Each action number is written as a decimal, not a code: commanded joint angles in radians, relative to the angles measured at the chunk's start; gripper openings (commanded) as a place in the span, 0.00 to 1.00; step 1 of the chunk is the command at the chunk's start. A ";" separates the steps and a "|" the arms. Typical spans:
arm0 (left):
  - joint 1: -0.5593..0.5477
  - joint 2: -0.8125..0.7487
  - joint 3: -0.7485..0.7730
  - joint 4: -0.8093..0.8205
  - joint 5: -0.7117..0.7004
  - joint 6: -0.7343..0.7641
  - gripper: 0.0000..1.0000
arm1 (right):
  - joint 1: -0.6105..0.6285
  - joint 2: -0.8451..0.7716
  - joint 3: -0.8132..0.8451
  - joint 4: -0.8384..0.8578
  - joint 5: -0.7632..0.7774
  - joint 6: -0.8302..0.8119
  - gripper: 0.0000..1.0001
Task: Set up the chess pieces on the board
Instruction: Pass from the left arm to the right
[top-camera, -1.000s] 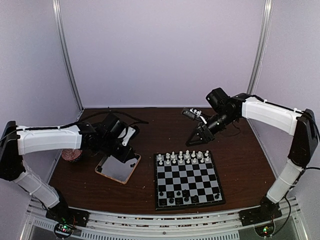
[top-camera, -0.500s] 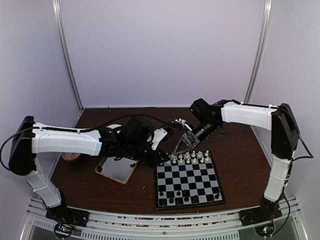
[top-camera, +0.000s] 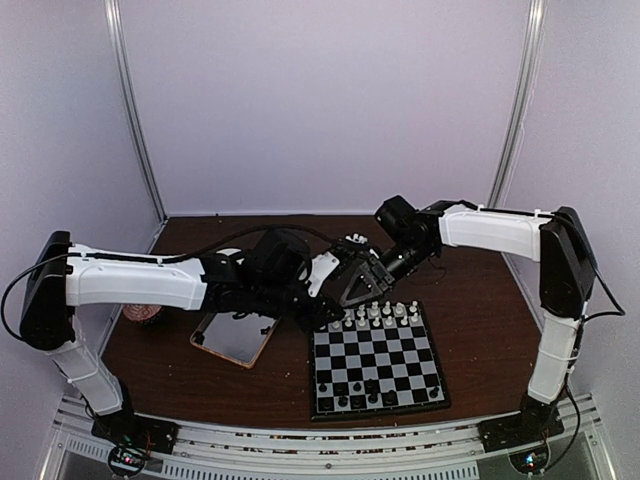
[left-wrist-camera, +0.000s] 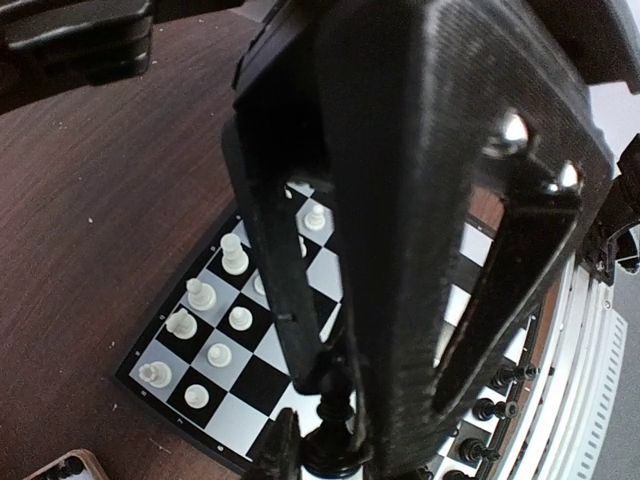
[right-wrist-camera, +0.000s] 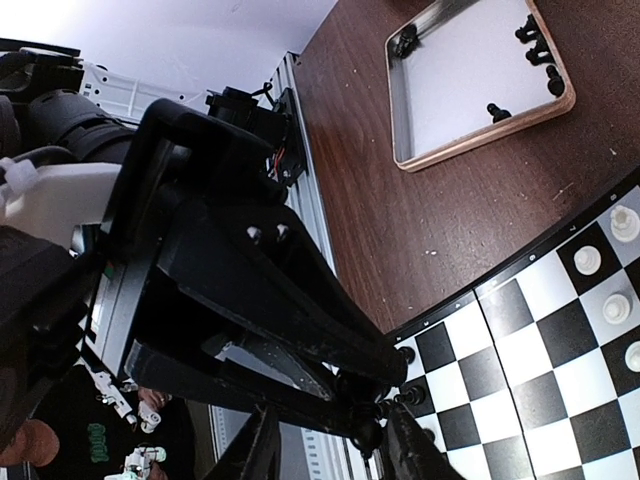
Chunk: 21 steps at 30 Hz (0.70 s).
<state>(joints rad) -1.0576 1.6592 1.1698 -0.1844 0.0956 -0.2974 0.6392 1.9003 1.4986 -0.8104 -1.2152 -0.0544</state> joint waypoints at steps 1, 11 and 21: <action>-0.008 0.011 0.028 0.036 0.015 0.000 0.10 | 0.008 0.022 -0.006 0.043 -0.035 0.035 0.33; -0.008 0.018 0.028 0.028 0.002 0.003 0.10 | 0.008 0.020 -0.035 0.095 -0.043 0.072 0.14; -0.008 -0.030 0.015 -0.027 -0.106 0.024 0.34 | -0.013 -0.032 -0.052 0.064 0.048 -0.002 0.06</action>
<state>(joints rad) -1.0622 1.6642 1.1702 -0.1970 0.0628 -0.2966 0.6403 1.9171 1.4521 -0.7197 -1.2217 0.0055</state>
